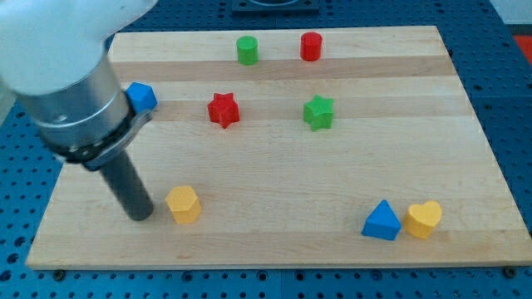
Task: Keep yellow hexagon in between red star and blue triangle
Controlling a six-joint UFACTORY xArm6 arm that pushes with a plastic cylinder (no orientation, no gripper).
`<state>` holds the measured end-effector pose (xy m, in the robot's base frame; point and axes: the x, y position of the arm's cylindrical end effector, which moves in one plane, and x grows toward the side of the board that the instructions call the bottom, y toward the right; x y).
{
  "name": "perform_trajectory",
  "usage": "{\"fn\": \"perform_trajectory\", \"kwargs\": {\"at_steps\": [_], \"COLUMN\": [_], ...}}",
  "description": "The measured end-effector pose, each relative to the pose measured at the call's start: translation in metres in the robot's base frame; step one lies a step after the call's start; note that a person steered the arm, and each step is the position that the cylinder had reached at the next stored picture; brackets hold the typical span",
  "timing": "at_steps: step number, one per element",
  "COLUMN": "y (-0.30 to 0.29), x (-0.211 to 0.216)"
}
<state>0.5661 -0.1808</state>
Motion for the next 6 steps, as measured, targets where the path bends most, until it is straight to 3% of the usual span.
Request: {"fn": "perform_trajectory", "kwargs": {"at_steps": [2,6], "y": [0.001,0.111], "x": [0.0,-0.009]}}
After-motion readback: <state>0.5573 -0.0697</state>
